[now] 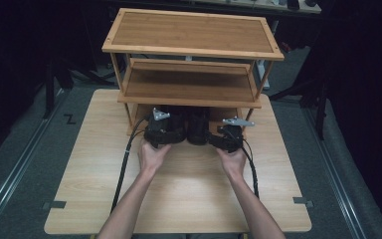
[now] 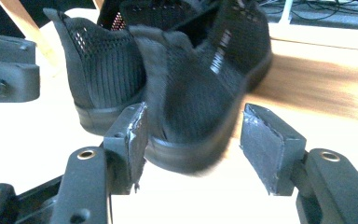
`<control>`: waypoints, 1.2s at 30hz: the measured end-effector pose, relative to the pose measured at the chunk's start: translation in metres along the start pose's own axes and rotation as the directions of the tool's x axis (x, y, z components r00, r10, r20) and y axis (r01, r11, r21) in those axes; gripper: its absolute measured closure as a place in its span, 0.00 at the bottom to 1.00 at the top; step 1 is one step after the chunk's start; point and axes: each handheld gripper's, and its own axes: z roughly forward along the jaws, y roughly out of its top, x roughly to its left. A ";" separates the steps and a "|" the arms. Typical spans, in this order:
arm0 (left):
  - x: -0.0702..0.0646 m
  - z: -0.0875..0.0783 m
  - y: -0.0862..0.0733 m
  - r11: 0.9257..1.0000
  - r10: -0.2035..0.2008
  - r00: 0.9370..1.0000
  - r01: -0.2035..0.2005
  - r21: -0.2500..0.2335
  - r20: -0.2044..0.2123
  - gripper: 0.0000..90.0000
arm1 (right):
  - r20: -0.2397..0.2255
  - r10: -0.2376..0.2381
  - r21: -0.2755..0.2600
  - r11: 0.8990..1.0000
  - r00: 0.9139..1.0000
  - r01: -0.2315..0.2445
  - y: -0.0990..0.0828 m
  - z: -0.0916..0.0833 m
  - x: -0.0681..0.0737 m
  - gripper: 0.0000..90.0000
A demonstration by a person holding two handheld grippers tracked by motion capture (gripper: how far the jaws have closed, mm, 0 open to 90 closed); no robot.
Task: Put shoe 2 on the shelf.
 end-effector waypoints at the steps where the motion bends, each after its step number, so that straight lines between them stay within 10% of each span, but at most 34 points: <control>1: -0.001 -0.002 -0.002 1.000 0.006 1.000 -0.006 -0.005 -0.001 0.38 | 0.000 -0.003 -0.003 1.000 1.000 0.003 -0.002 -0.004 -0.003 0.48; 19: -0.001 -0.043 -0.056 0.999 0.035 0.999 -0.034 -0.043 0.021 0.37 | 0.026 -0.010 -0.017 1.000 1.000 0.010 -0.048 -0.056 -0.032 0.49; 28: 0.020 -0.052 -0.113 0.999 0.024 0.997 -0.021 0.037 -0.077 0.36 | 0.129 -0.023 0.079 0.997 0.991 0.013 -0.096 -0.068 -0.058 0.49; 36: 0.040 -0.049 -0.136 0.990 0.050 0.979 -0.023 0.137 -0.198 0.36 | 0.214 -0.045 0.156 0.988 0.976 0.011 -0.119 -0.064 -0.073 0.50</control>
